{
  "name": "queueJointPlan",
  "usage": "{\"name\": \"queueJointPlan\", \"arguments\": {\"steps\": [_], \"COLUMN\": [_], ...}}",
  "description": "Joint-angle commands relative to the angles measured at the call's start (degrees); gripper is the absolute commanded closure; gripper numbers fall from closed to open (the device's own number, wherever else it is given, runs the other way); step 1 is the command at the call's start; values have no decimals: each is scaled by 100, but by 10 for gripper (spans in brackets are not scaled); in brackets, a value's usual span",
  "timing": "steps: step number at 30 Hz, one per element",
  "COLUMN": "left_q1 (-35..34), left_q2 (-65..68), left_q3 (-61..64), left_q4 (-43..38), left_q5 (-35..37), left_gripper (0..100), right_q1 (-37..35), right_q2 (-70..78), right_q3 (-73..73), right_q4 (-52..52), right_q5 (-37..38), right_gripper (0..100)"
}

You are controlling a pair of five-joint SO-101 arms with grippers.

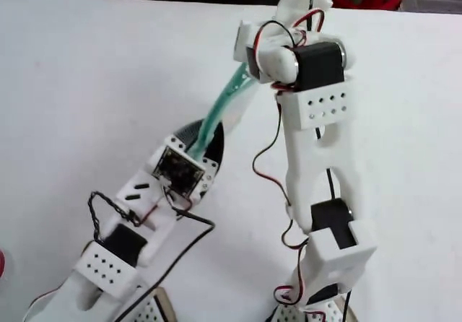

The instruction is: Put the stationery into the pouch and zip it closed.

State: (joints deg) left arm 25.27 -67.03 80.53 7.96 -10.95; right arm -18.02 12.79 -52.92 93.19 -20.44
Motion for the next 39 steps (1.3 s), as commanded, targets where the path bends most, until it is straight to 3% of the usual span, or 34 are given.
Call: {"name": "queueJointPlan", "arguments": {"steps": [1,10,19,28,36,39], "left_q1": [-31,-22,-22,-22,-40,-145], "left_q2": [22,31,31,48,48,31], "left_q3": [-88,-79,-79,-79,-79,-114], "left_q4": [70,79,79,79,35,35], "left_q5": [62,62,62,62,70,35], "left_gripper": [977,977,977,977,977,977], "right_q1": [171,796,716,1833,1675,1437], "right_q2": [-154,-163,-330,523,365,-48], "right_q3": [-35,-185,-369,-396,-501,-747], "right_q4": [-84,-892,-1490,-2615,-2000,-1147], "right_q5": [237,246,-70,-97,-88,-97], "right_gripper": [974,981,981,981,974,878]}}
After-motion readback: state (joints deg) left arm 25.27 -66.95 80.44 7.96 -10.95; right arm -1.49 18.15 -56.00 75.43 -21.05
